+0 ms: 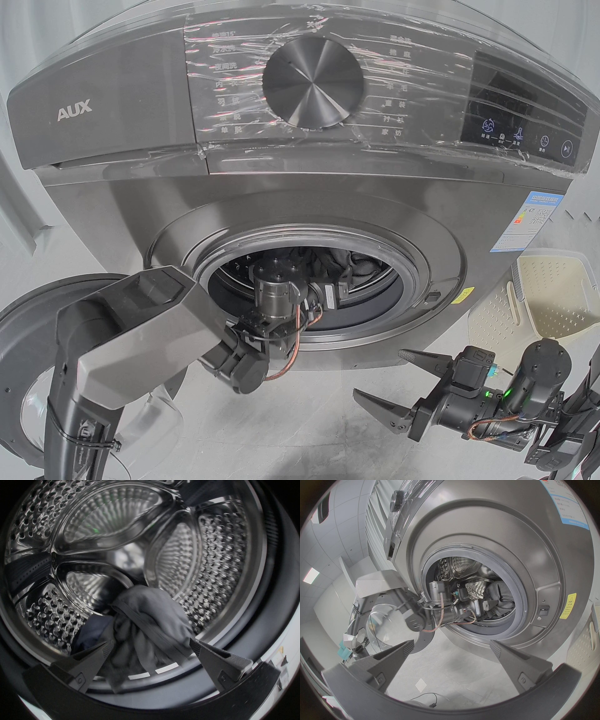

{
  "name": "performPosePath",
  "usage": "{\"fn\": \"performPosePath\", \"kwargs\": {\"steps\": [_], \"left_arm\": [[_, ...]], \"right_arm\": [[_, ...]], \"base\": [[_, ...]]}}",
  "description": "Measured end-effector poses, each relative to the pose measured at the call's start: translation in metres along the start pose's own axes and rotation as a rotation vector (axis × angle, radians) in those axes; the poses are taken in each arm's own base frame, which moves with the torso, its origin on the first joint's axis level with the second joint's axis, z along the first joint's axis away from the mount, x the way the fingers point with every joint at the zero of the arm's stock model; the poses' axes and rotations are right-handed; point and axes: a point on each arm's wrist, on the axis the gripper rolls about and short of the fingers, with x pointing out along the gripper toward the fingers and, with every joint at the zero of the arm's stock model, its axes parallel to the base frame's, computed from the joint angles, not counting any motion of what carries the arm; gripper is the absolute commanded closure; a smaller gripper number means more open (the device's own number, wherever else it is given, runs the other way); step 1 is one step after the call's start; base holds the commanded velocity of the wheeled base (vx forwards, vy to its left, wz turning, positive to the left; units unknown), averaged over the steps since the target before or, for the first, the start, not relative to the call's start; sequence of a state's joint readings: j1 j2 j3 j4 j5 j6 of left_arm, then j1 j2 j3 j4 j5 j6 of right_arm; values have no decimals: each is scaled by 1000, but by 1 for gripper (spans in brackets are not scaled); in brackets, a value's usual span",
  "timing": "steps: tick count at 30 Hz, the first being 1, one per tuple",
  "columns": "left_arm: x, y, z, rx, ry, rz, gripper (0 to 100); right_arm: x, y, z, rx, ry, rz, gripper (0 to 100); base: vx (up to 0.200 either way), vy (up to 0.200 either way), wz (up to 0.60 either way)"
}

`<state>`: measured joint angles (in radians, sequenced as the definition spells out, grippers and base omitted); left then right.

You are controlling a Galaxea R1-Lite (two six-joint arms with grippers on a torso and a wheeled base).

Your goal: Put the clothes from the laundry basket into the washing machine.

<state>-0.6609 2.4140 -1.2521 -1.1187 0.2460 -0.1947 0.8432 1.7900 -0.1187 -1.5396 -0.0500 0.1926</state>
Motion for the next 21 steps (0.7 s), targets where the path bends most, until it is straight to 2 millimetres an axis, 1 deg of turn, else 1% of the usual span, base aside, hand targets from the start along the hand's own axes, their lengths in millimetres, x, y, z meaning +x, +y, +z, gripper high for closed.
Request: {"fn": "performPosePath", "kwargs": {"steps": [6, 7, 13, 17, 21], "left_arm": [[-55, -17, -3, 22, 70, -63, 0], [-62, -19, -2, 22, 72, -72, 0], [-117, -30, 3, 31, 102, -148, 0], [-151, -33, 7, 37, 122, -199, 0], [-181, -30, 20, 24, 87, -235, 0]], "right_arm": [[-11, -1, -2, 8, 15, -3, 0], [-12, -1, -2, 9, 17, -5, 0], [-24, -4, 0, 19, 6, -26, 0], [-30, -6, 3, 31, -14, -60, 0], [-34, -8, 7, 47, -38, -89, 0]], "base": [[0, 0, 0], [0, 0, 0], [0, 0, 0], [0, 0, 0], [0, 0, 0]]}}
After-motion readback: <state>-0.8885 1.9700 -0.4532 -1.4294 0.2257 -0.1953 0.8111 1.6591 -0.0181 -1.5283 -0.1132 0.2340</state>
